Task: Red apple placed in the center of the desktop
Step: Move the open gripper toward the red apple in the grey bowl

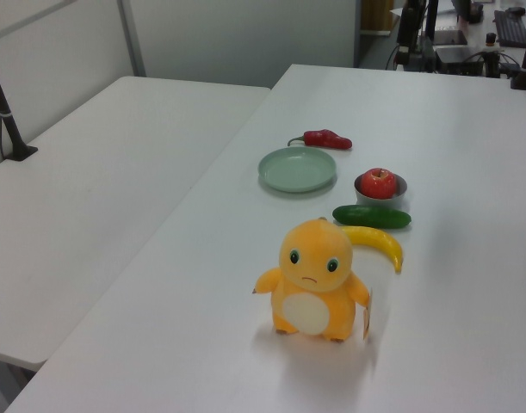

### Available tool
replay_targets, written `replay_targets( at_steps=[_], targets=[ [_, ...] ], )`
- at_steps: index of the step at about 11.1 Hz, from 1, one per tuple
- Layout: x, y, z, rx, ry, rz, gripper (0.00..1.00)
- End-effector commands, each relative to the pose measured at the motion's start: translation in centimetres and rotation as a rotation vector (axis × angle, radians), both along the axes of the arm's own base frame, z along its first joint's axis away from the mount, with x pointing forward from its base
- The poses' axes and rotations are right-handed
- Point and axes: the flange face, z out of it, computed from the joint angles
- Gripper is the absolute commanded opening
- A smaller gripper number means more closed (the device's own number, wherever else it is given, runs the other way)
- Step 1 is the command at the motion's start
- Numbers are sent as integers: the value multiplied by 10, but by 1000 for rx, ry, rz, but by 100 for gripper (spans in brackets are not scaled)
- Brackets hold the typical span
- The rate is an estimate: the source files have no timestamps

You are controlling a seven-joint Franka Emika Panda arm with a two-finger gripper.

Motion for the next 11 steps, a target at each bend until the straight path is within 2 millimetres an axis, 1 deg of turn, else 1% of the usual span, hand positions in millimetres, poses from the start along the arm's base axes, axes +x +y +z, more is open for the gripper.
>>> replay_targets(
  at_steps=[1, 4, 6, 7, 8, 9, 11],
  targets=[
    [-9, 8, -13, -4, 53, 13, 100],
    [-10, 11, -19, -6, 66, 27, 100],
    [-11, 11, -27, -8, 83, 49, 100],
    [-11, 12, -39, -11, 106, 66, 100],
    [-13, 20, -47, -13, 123, 90, 100],
    [-13, 24, -60, -16, 146, 98, 100],
    [-7, 27, -85, -24, 188, 101, 100]
  ],
)
